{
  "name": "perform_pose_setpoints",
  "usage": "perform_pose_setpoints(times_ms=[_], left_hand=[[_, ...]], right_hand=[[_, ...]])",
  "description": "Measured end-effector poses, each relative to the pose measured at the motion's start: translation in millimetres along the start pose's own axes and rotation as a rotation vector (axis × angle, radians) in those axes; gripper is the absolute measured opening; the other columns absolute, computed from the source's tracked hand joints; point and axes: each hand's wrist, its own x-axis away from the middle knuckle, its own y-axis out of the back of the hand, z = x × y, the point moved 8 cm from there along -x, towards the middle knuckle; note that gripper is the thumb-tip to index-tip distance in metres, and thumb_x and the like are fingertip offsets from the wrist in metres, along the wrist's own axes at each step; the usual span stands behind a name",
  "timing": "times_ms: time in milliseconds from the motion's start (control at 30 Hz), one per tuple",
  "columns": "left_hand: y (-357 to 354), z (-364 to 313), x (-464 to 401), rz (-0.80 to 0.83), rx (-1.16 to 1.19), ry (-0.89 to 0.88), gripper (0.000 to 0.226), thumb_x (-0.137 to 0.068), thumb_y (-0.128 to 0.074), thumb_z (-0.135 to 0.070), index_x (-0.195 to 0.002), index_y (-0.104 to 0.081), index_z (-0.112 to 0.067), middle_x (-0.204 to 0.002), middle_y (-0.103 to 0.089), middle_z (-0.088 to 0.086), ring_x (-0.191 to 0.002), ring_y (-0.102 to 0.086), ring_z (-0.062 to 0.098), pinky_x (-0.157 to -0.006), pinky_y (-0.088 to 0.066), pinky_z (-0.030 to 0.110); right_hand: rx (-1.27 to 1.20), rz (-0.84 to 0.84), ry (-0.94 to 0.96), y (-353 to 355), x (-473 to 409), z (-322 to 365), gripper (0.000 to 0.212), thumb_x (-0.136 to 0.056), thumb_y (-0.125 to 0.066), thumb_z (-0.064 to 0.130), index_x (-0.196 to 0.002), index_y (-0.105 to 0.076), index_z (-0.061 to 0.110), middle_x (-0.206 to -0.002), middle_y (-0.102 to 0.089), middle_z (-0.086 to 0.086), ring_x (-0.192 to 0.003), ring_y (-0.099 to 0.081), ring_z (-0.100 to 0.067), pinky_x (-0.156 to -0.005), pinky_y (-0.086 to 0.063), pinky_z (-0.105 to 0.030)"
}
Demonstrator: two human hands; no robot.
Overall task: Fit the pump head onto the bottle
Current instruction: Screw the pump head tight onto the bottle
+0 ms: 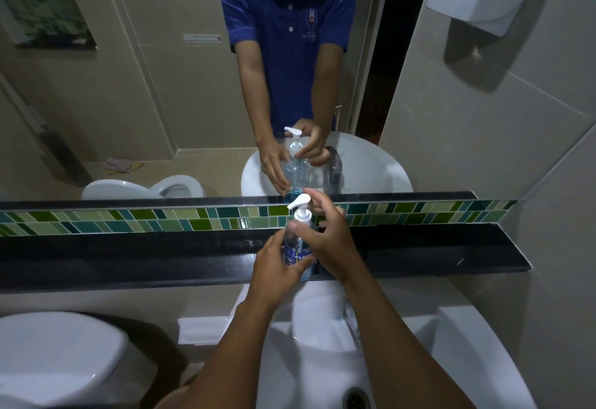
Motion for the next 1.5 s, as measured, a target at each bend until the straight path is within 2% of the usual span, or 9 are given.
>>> perform_pose_setpoints(times_ms=[200,333,567,733,933,1067,1167,1333,1500], left_hand=[[-0.8,-1.4,-0.5,-0.006,0.007,-0.001,0.068,-0.071,-0.085,-0.035,-0.132,-0.054,-0.029,-0.123,-0.065,-0.008,-0.107,-0.061,0.01,-0.094,-0.054,0.034],[-1.2,0.7,-1.0,-0.017,0.011,0.018,0.069,-0.07,-0.086,-0.038,-0.13,-0.055,-0.026,-0.125,-0.066,-0.004,-0.109,-0.064,0.014,-0.095,-0.055,0.039],[-5.2,1.1,-0.3,-0.031,-0.003,0.013,0.071,-0.072,-0.084,-0.034,-0.135,-0.052,-0.028,-0.128,-0.065,-0.004,-0.113,-0.062,0.015,-0.097,-0.054,0.039],[-5.4,1.5,0.0,-0.025,0.008,0.014,0.068,-0.073,-0.084,-0.031,-0.134,-0.052,-0.027,-0.129,-0.064,-0.002,-0.113,-0.062,0.016,-0.097,-0.054,0.037],[-5.6,1.7,-2.0,-0.027,0.012,0.019,0.07,-0.072,-0.085,-0.036,-0.134,-0.053,-0.027,-0.126,-0.064,-0.007,-0.107,-0.059,0.009,-0.095,-0.053,0.034],[-6.1,2.0,-3.8,-0.012,0.004,0.011,0.068,-0.07,-0.085,-0.04,-0.129,-0.054,-0.03,-0.125,-0.065,-0.006,-0.106,-0.061,0.01,-0.093,-0.055,0.036],[-6.4,2.8,-4.8,-0.013,0.014,0.014,0.065,-0.07,-0.085,-0.039,-0.127,-0.056,-0.029,-0.123,-0.063,-0.01,-0.104,-0.062,0.01,-0.092,-0.054,0.032],[-7.5,2.8,-5.9,-0.009,0.029,0.014,0.067,-0.07,-0.086,-0.037,-0.129,-0.055,-0.028,-0.122,-0.063,-0.01,-0.104,-0.06,0.009,-0.09,-0.052,0.029],[-7.5,4.0,-7.5,-0.007,0.034,0.017,0.066,-0.07,-0.086,-0.036,-0.128,-0.056,-0.029,-0.121,-0.063,-0.01,-0.101,-0.061,0.008,-0.087,-0.051,0.026]], right_hand=[[0.043,-0.118,0.002,9.4,0.0,0.5,0.054,-0.071,-0.084,0.03,-0.121,-0.063,0.025,-0.105,-0.06,0.004,-0.109,-0.054,-0.019,-0.092,-0.049,-0.028],[0.023,-0.023,0.017,8.0,-1.1,-0.2,0.047,-0.084,-0.071,0.029,-0.13,-0.068,0.02,-0.132,-0.06,-0.008,-0.122,-0.058,-0.016,-0.106,-0.049,-0.037],[0.047,-0.154,-0.037,5.0,0.3,1.9,0.04,-0.073,-0.086,0.019,-0.101,-0.058,0.023,-0.1,-0.06,0.004,-0.105,-0.059,-0.024,-0.086,-0.052,-0.031],[0.037,-0.077,0.006,-0.1,3.9,0.1,0.041,-0.082,-0.071,0.023,-0.121,-0.069,0.014,-0.122,-0.061,-0.011,-0.107,-0.061,-0.01,-0.088,-0.046,-0.01],[0.061,-0.213,-0.022,13.9,1.9,1.9,0.037,-0.068,-0.091,0.02,-0.1,-0.074,0.011,-0.098,-0.078,-0.004,-0.086,-0.073,-0.014,-0.076,-0.059,-0.025],[-0.083,0.027,-0.067,5.4,-3.2,-1.6,0.038,-0.088,-0.072,0.012,-0.125,-0.067,0.008,-0.114,-0.075,-0.01,-0.099,-0.071,-0.012,-0.088,-0.058,-0.028],[-0.064,0.007,-0.039,8.3,-3.0,-0.6,0.041,-0.089,-0.071,0.008,-0.13,-0.067,0.005,-0.122,-0.074,-0.007,-0.11,-0.072,-0.017,-0.097,-0.058,-0.035],[0.008,0.012,-0.021,13.8,-6.8,1.0,0.039,-0.086,-0.076,0.012,-0.124,-0.07,0.007,-0.114,-0.074,0.001,-0.098,-0.069,-0.002,-0.087,-0.053,-0.011],[0.012,-0.007,-0.026,13.1,-6.1,2.0,0.04,-0.088,-0.075,0.013,-0.126,-0.07,0.006,-0.12,-0.076,-0.006,-0.106,-0.073,-0.018,-0.094,-0.06,-0.038]])
